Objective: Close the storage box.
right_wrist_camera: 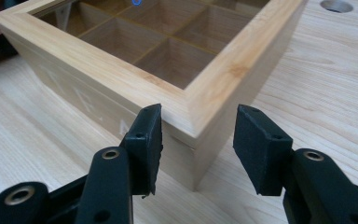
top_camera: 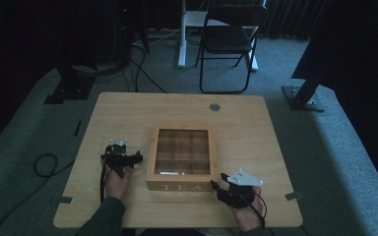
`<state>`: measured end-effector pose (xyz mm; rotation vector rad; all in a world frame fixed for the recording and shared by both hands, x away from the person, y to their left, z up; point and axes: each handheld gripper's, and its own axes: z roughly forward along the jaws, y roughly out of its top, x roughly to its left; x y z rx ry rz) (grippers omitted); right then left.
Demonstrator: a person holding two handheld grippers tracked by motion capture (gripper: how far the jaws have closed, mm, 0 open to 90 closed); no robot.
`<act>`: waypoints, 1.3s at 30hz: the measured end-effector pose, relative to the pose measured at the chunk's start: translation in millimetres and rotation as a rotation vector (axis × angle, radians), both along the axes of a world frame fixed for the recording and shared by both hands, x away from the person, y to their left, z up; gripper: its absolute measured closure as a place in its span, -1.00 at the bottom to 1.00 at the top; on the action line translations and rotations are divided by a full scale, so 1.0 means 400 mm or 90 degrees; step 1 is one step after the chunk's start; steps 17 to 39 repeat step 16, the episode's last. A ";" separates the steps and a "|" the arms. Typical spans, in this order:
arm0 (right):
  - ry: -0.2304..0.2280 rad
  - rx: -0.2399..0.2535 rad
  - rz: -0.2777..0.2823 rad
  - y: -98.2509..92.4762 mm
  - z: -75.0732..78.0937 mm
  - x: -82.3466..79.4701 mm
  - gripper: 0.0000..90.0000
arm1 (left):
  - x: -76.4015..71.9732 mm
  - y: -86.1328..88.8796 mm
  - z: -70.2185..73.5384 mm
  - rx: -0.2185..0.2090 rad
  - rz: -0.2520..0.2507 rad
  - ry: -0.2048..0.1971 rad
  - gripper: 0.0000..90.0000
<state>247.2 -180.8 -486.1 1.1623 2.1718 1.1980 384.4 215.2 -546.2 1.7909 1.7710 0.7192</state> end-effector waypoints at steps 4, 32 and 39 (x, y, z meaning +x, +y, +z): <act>-0.007 0.007 -0.009 -0.012 0.002 0.000 0.12 | 0.000 0.000 0.000 0.000 0.000 0.000 -0.96; -0.013 0.015 -0.098 -0.095 -0.004 0.078 0.06 | 0.000 0.000 0.000 0.000 0.000 0.000 -0.96; -0.013 0.015 -0.098 -0.095 -0.004 0.078 0.06 | 0.000 0.000 0.000 0.000 0.000 0.000 -0.96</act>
